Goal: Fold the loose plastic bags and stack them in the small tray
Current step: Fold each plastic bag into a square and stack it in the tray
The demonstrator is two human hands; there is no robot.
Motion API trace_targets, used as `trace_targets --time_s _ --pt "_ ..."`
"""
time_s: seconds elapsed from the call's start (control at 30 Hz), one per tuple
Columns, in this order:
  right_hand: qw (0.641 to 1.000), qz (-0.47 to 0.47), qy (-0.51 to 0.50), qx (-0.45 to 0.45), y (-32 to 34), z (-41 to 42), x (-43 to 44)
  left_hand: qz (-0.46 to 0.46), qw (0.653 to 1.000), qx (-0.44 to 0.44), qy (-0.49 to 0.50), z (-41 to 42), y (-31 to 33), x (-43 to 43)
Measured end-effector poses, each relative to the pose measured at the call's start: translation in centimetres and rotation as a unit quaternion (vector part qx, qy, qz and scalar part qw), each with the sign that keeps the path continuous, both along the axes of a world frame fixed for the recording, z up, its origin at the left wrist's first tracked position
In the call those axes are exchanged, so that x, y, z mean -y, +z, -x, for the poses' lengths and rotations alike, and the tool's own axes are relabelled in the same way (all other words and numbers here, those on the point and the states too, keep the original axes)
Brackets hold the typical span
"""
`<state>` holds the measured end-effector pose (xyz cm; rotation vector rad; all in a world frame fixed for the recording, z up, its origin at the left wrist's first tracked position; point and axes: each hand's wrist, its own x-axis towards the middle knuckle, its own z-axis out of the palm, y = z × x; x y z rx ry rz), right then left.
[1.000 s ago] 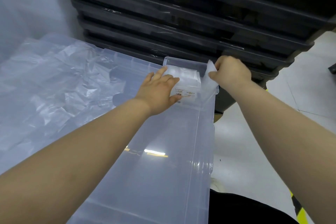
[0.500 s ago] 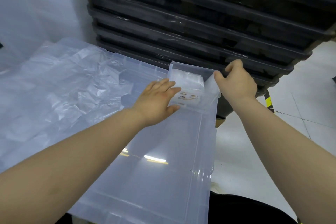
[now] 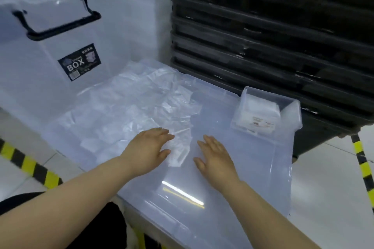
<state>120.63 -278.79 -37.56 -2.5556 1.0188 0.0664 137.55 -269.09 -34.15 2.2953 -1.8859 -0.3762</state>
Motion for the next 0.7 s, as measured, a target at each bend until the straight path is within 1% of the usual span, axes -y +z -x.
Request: trace_targets --time_s 0.13,0.23,0.37,0.43,0.5,0.6,0.63,0.7 --pt "0.999 0.049 -0.006 -0.005 -1.2 -0.2 -0.3 -0.016 0.993 0.026 0.116 -2.6 -1.3 -1.3" --pt "0.999 0.040 -0.016 0.030 -1.6 -0.1 -0.3 -0.031 0.988 0.035 0.147 -3.5 -2.1 -2.3" --pt "0.997 0.056 -0.011 0.052 -1.9 -0.1 -0.3 0.022 0.977 -0.020 0.210 -4.2 -3.2 -2.9" --pt "0.997 0.056 -0.014 0.055 -1.9 -0.1 -0.4 0.067 0.970 -0.021 0.234 -4.5 -3.5 -2.9" --pt "0.996 0.052 -0.012 0.067 -2.0 -0.1 -0.3 0.099 0.966 -0.008 0.240 -4.6 -3.7 -2.7" --pt "0.992 0.041 -0.027 0.115 -2.2 0.0 -0.2 0.131 0.963 0.011 0.237 -4.2 -3.3 -2.6" --pt "0.990 0.029 -0.045 0.131 -2.1 0.1 -0.1 0.154 0.965 0.014 0.210 -4.1 -3.0 -2.7" --pt "0.978 0.039 -0.083 0.188 -2.3 0.3 0.1 0.208 0.968 0.024 0.138 -3.8 -2.7 -2.8"
